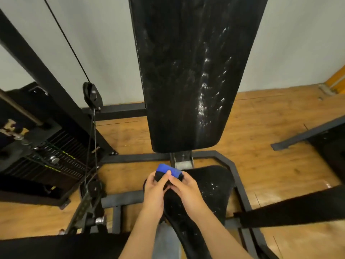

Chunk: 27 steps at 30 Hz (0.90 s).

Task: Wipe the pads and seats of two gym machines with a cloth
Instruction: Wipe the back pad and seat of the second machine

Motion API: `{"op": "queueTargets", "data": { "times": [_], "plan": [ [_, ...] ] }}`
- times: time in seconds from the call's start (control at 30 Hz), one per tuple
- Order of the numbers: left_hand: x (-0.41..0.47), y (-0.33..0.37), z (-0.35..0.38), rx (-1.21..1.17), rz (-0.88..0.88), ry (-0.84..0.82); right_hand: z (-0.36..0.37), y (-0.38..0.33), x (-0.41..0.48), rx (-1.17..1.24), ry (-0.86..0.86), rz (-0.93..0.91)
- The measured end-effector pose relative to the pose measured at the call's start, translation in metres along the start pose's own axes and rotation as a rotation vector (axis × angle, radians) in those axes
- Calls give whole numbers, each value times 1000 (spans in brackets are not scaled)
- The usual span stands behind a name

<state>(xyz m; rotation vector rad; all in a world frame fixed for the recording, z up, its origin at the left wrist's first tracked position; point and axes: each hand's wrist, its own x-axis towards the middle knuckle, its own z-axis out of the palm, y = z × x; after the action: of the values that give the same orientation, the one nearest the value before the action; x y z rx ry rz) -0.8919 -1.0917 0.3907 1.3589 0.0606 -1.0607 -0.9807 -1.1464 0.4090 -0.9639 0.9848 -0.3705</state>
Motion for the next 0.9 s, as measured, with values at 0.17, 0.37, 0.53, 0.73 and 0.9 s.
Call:
{"op": "queueTargets", "data": {
  "times": [0.17,0.37,0.53,0.73,0.9],
  "plan": [
    [25,-29,-10,255,68,46,-14,17,19,49,139,9],
    [81,-72,-38,968,363,229,-46,19,65,322,365,68],
    [106,-98,-42,1251,563,315,-85,22,105,305,484,-10],
    [107,-106,-43,1249,570,363,-113,27,142,272,604,-81],
    [110,-110,-41,1271,559,373,-117,19,161,228,640,-203]
  ]
}}
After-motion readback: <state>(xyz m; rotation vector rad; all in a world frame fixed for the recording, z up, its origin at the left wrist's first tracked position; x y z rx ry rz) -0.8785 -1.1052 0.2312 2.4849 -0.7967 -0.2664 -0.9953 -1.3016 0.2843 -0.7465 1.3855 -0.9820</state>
